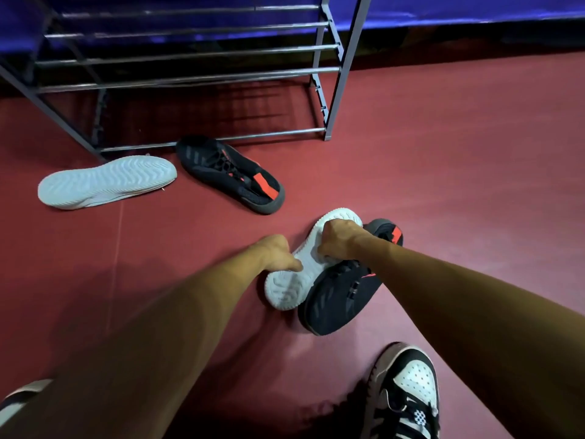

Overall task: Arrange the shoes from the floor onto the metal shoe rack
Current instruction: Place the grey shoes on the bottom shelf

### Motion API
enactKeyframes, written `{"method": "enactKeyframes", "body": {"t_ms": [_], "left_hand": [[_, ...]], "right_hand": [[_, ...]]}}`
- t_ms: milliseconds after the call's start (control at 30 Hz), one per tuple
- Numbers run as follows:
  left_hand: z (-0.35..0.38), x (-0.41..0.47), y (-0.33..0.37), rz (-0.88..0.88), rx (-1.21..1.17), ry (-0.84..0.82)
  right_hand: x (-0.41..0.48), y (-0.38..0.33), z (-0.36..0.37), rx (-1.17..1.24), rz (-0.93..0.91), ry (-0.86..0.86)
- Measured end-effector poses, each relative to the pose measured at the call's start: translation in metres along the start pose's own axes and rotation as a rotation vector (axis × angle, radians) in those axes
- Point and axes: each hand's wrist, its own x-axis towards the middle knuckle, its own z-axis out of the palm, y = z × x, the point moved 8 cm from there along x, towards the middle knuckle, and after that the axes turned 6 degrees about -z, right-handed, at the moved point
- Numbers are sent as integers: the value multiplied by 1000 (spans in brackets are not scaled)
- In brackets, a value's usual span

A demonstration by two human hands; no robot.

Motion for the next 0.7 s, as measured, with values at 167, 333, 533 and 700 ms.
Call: {"method": "enactKeyframes", "body": {"t_ms": [167,333,533,700], "left_hand": [[-10,-1,8,10,24,25],[-5,-9,7,-47,9,11],[-9,-19,6,-73,-65,44],[-42,-25,36,40,218,62]], "right_hand": [[-4,-4,-9,28,15,-20],[-1,-9,-6,22,-11,-23],[-1,-8,-13,119,-83,-44],[1,6,-56,7,-34,60]]}}
